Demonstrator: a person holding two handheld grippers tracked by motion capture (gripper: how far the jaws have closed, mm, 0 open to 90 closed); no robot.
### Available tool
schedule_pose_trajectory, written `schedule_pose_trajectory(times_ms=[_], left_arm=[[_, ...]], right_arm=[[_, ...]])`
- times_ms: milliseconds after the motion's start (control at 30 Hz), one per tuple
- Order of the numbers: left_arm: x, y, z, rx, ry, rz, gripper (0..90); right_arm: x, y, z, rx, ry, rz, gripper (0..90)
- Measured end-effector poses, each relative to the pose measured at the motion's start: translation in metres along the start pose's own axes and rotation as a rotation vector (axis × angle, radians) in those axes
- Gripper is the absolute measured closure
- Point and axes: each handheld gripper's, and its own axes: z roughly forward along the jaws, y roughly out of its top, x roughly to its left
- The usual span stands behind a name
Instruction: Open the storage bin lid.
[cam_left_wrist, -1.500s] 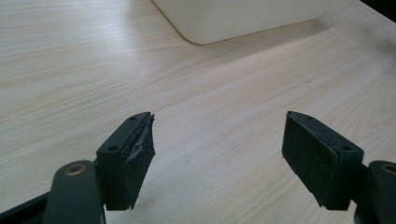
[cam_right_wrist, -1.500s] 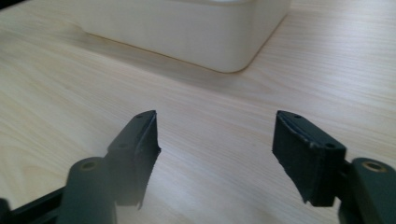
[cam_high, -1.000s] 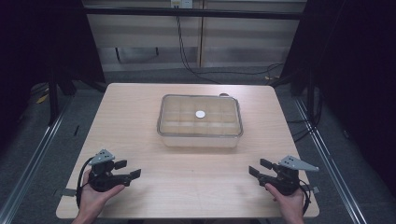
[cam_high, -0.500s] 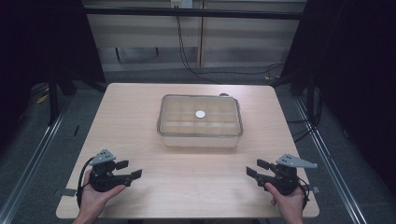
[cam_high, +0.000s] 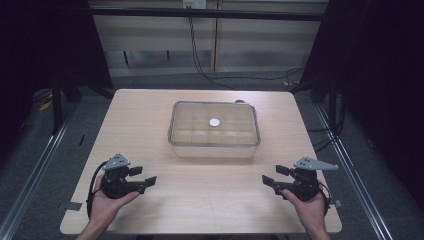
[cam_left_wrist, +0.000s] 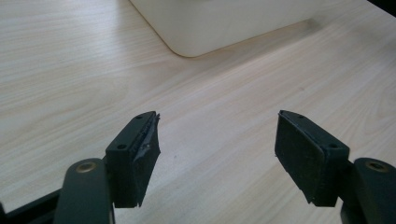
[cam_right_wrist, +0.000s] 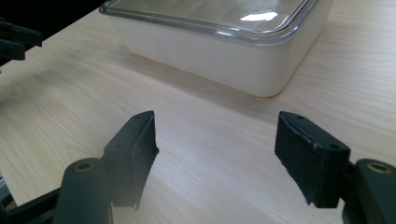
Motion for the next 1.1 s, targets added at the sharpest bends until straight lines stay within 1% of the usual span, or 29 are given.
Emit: schedule_pose_trajectory(times_ms=[100, 233, 267, 333, 433, 467, 500, 533, 567, 667, 733, 833, 900, 933, 967, 1033, 1100], left_arm=[[0.001, 0.006, 0.002, -0.002, -0.004, -0.001, 30.6], [0.003, 0.018, 0.003, -0.019, -0.005, -0.001, 30.7], [0.003, 0.021, 0.003, -0.024, -0.011, 0.005, 30.7], [0.002, 0.027, 0.004, -0.033, -0.013, 0.008, 30.9], [0.001, 0.033, 0.006, -0.04, -0.026, 0.012, 30.9], [0.001, 0.035, 0.006, -0.044, -0.025, 0.017, 31.2], [0.001, 0.038, 0.007, -0.047, -0.027, 0.013, 31.2], [0.002, 0.04, 0.009, -0.047, -0.027, 0.014, 31.3], [0.002, 0.042, 0.01, -0.048, -0.03, 0.013, 31.4], [0.005, 0.049, 0.013, -0.06, -0.033, 0.001, 31.9], [0.006, 0.051, 0.014, -0.061, -0.03, -0.001, 31.8], [0.007, 0.055, 0.017, -0.05, -0.022, 0.009, 31.9], [0.007, 0.058, 0.02, -0.053, -0.017, 0.009, 31.8], [0.008, 0.06, 0.021, -0.054, -0.021, 0.014, 31.8], [0.008, 0.061, 0.022, -0.057, -0.021, 0.009, 31.9], [0.008, 0.063, 0.024, -0.053, -0.024, 0.016, 31.8], [0.008, 0.066, 0.025, -0.058, -0.022, 0.013, 31.7]], right_arm=[[-0.003, 0.005, -0.001, 0.001, -0.001, 0.009, 29.2], [-0.006, 0.012, 0.003, 0.002, 0.0, 0.011, 27.2], [-0.007, 0.014, 0.004, 0.004, -0.005, 0.007, 27.1], [-0.008, 0.018, 0.006, 0.005, 0.001, 0.008, 24.7], [-0.009, 0.024, 0.008, 0.004, 0.006, 0.007, 24.4], [-0.011, 0.028, 0.008, 0.003, -0.007, 0.003, 24.6], [-0.011, 0.028, 0.008, 0.003, -0.007, 0.003, 24.6], [-0.013, 0.031, 0.009, -0.001, 0.0, 0.0, 25.1], [-0.014, 0.034, 0.01, -0.003, 0.007, 0.01, 25.1], [-0.018, 0.041, 0.013, -0.002, 0.012, 0.009, 24.7], [-0.019, 0.043, 0.014, 0.0, 0.01, 0.008, 24.6], [-0.02, 0.046, 0.018, 0.006, 0.01, 0.013, 23.5], [-0.023, 0.05, 0.022, 0.0, 0.012, 0.015, 23.5], [-0.023, 0.05, 0.022, 0.0, 0.012, 0.015, 23.5], [-0.023, 0.051, 0.022, 0.001, 0.009, 0.016, 23.5], [-0.024, 0.055, 0.024, 0.0, 0.009, 0.012, 23.4], [-0.025, 0.06, 0.025, 0.0, 0.01, 0.014, 23.1]])
